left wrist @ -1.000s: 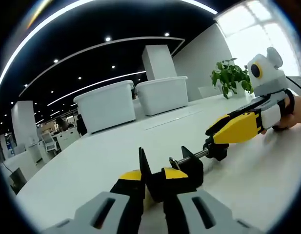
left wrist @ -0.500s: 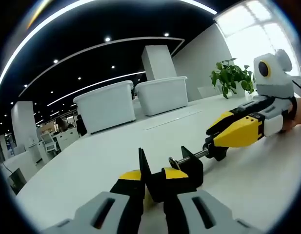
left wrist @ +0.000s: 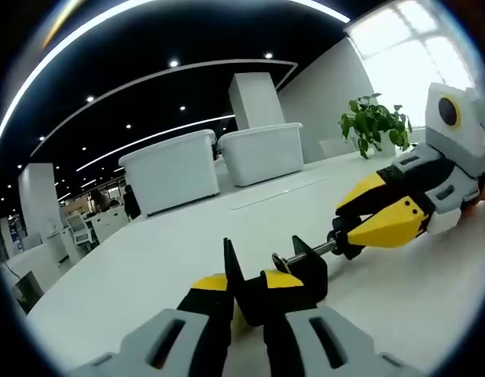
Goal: Clamp the fixed fixture on the desktop, loosen the retaining clip, secure it to the edge of the desk, and tighten the retaining clip.
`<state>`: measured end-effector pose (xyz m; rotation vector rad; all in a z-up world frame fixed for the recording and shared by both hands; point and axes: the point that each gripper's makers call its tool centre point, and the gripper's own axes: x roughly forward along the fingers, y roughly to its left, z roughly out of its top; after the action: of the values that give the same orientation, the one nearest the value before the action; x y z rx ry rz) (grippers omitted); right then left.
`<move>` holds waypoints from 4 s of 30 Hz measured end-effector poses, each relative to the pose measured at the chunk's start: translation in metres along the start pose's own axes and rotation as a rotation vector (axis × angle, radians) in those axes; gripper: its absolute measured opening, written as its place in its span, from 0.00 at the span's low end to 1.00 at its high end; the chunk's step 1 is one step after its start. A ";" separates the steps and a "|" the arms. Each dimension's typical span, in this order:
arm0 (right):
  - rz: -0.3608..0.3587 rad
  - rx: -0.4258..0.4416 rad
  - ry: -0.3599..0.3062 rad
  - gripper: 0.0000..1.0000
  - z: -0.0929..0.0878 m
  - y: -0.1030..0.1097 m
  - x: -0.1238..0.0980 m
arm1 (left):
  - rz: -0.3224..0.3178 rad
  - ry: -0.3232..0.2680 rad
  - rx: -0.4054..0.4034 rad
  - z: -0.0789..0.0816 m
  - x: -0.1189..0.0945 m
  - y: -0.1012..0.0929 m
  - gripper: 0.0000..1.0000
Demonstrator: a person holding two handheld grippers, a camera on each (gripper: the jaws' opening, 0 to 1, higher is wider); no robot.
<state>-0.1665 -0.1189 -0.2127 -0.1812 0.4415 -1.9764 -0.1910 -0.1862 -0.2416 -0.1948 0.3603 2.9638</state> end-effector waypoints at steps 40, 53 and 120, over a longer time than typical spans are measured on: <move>0.028 0.021 0.054 0.22 -0.013 0.000 0.004 | 0.000 -0.002 0.002 0.000 0.000 0.000 0.14; 0.071 0.542 -0.015 0.25 -0.007 -0.020 -0.001 | -0.001 -0.002 0.001 0.000 0.000 0.000 0.14; 0.063 0.134 0.047 0.23 -0.017 0.005 0.005 | 0.007 0.000 0.000 0.000 -0.001 0.003 0.14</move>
<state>-0.1700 -0.1217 -0.2303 -0.0365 0.3396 -1.9441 -0.1909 -0.1891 -0.2406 -0.1944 0.3617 2.9703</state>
